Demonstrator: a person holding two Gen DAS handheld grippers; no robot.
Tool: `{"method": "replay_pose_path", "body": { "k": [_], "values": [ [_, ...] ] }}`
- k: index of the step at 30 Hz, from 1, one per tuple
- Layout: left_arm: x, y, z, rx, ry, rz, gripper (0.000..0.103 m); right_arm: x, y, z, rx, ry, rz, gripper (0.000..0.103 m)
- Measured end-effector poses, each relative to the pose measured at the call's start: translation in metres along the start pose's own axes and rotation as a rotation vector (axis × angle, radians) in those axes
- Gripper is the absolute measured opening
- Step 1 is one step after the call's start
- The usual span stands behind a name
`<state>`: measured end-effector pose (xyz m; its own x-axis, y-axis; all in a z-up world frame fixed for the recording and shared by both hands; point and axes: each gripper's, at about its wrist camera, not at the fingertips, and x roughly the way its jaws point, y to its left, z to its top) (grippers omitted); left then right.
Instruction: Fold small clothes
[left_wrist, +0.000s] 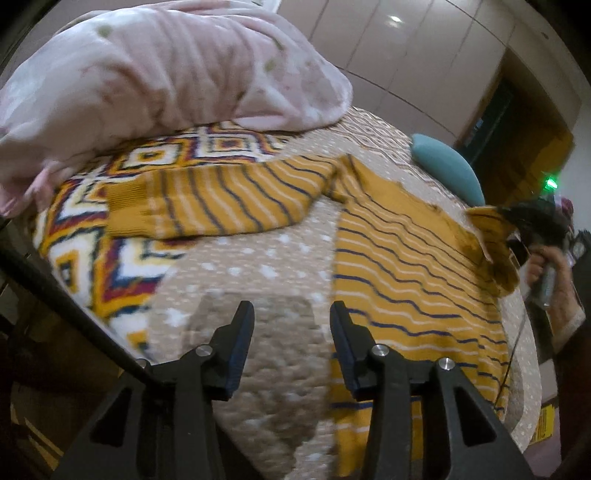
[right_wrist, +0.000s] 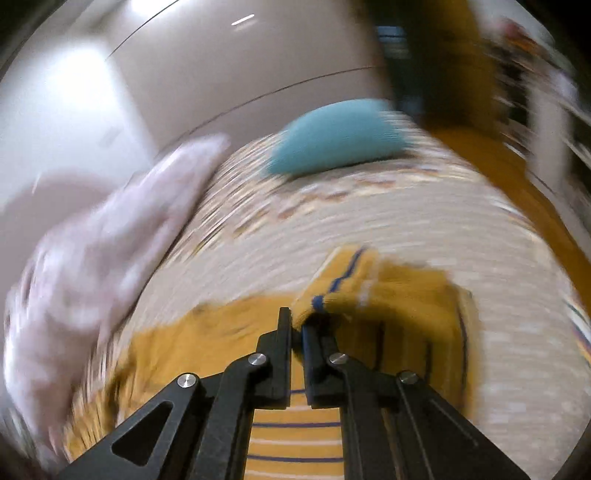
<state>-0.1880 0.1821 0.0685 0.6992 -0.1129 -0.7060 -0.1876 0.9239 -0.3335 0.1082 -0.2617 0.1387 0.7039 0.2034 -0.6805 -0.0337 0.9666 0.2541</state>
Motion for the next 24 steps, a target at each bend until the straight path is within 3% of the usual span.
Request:
{"method": "replay_pose_path", "body": {
  "k": [3,7,9,11,16,19,24],
  "values": [
    [-0.004,0.024,-0.003,-0.036,-0.006,0.016,0.041,0.059,0.095,-0.040,-0.238,0.097,-0.018,0.006],
    [-0.007,0.047,-0.006,-0.069,-0.017,0.035,0.041,0.115,0.173,-0.096,-0.513,0.175,-0.120,0.013],
    [-0.009,0.055,-0.007,-0.083,-0.024,0.036,0.041,0.122,0.194,-0.118,-0.633,0.172,-0.140,0.032],
    [-0.009,0.062,-0.007,-0.105,-0.030,0.029,0.042,0.125,0.220,-0.139,-0.756,0.146,-0.156,0.042],
    [-0.013,0.076,-0.009,-0.157,-0.044,0.010,0.042,0.107,0.275,-0.187,-1.102,0.046,-0.192,0.045],
    [-0.020,0.085,-0.009,-0.187,-0.051,0.011,0.043,0.090,0.287,-0.193,-1.127,0.038,-0.147,0.049],
    [-0.037,0.108,-0.008,-0.257,-0.089,0.070,0.052,0.062,0.293,-0.180,-0.952,0.093,-0.008,0.053]
  ]
}}
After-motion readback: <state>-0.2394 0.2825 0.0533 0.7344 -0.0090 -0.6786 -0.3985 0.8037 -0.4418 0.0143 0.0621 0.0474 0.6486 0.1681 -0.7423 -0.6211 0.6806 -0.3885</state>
